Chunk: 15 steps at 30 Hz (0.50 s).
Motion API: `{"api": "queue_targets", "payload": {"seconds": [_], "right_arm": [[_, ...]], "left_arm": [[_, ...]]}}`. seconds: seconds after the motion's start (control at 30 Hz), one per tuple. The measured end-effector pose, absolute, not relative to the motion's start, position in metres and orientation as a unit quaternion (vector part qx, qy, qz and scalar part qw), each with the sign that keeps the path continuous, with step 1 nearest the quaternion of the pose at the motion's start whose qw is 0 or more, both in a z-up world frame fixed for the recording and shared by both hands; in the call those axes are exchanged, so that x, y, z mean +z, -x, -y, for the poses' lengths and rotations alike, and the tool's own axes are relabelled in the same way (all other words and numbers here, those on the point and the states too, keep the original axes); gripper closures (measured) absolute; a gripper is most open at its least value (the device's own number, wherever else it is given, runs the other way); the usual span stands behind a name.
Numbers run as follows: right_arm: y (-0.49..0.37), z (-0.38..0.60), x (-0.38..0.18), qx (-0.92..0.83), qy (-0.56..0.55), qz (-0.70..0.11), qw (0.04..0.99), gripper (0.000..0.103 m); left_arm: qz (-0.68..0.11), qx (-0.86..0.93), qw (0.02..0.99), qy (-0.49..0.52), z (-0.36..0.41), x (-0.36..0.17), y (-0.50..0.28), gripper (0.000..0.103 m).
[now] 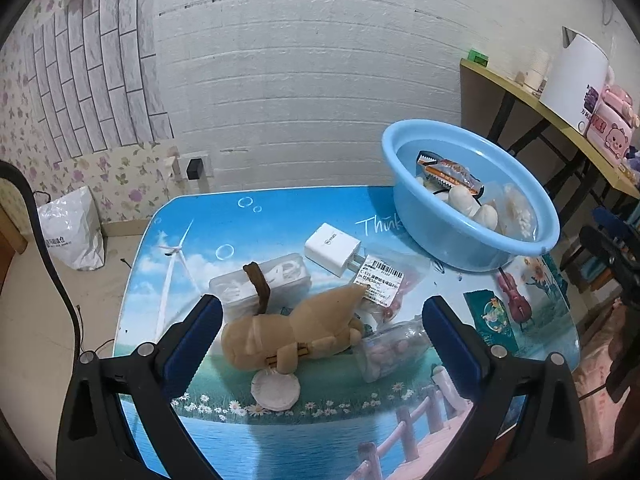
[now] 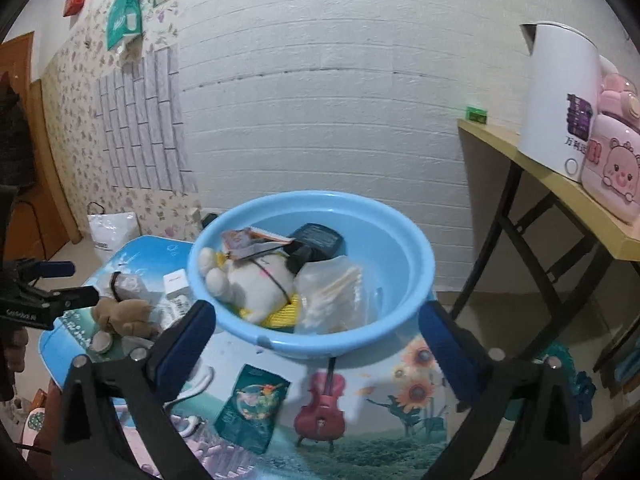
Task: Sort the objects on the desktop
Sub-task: 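Withdraw both tools from the basin back over the table items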
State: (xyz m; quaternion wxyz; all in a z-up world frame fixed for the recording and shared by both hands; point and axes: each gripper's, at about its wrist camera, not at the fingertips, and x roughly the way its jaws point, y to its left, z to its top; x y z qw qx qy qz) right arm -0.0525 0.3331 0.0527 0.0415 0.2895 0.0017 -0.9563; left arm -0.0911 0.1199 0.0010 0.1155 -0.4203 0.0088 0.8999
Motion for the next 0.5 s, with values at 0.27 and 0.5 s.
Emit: {"api": "queue_targets", "payload": {"seconds": [0.27, 0.5], "right_arm": [[0.053, -0.316, 0.035, -0.942, -0.326, -0.013, 0.075, 0.0], [0.051, -0.307, 0.029, -0.934, -0.345, -0.018, 0.087, 0.0]], "left_arm": [[-0.005, 0.902, 0.113, 0.418, -0.116, 0.003, 0.088, 0.002], [-0.001, 0.901, 0.105, 0.421, -0.107, -0.002, 0.085, 0.002]]}}
